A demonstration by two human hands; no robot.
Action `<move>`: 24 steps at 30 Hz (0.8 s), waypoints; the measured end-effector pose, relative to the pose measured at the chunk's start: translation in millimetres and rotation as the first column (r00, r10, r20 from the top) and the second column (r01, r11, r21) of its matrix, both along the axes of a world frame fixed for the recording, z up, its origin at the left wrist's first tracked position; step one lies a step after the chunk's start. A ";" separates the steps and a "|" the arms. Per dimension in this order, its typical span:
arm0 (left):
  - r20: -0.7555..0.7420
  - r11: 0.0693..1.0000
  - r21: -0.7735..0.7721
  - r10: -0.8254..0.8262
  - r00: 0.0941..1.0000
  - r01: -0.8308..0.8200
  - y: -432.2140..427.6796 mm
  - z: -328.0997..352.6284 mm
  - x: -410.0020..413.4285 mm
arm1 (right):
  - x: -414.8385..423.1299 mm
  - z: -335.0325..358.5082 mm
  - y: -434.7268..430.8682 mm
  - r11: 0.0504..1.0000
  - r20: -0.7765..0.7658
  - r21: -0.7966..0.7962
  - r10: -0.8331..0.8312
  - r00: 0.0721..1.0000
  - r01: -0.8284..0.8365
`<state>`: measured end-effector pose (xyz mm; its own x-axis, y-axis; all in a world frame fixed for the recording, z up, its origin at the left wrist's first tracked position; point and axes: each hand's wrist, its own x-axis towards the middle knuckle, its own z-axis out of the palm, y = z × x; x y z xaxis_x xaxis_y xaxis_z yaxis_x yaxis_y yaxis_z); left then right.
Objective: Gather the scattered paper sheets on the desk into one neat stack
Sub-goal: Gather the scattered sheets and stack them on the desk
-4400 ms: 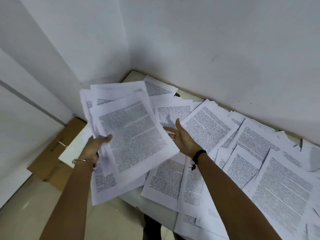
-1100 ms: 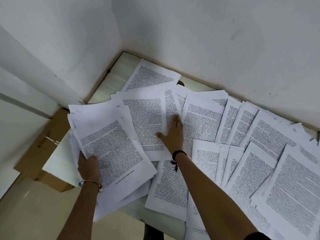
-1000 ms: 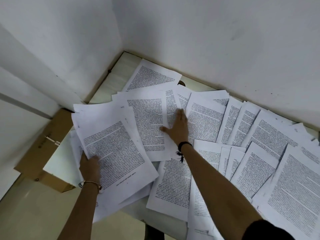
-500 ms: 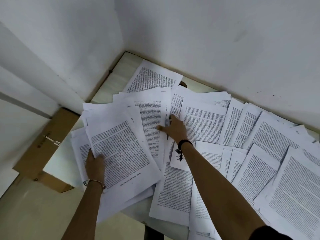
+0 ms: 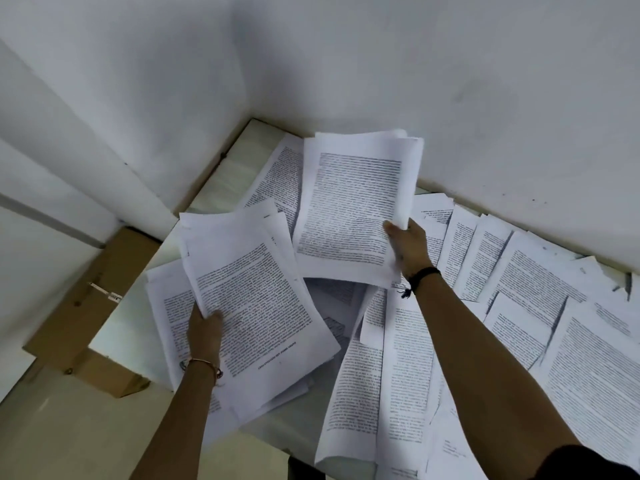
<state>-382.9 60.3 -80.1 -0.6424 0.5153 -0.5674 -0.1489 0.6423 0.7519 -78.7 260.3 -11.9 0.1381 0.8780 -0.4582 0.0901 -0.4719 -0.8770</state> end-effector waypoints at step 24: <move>0.178 0.879 0.407 -0.342 0.923 0.248 37.6 96.1 11.7 | -36.8 16.6 -99.6 0.895 0.146 0.074 0.426 0.893 -0.439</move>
<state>-371.2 97.9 16.0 -0.2973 0.8607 -0.4132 -0.2007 0.3668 0.9084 -115.5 160.7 4.8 -0.2170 0.9045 -0.3671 0.3750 -0.2699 -0.8868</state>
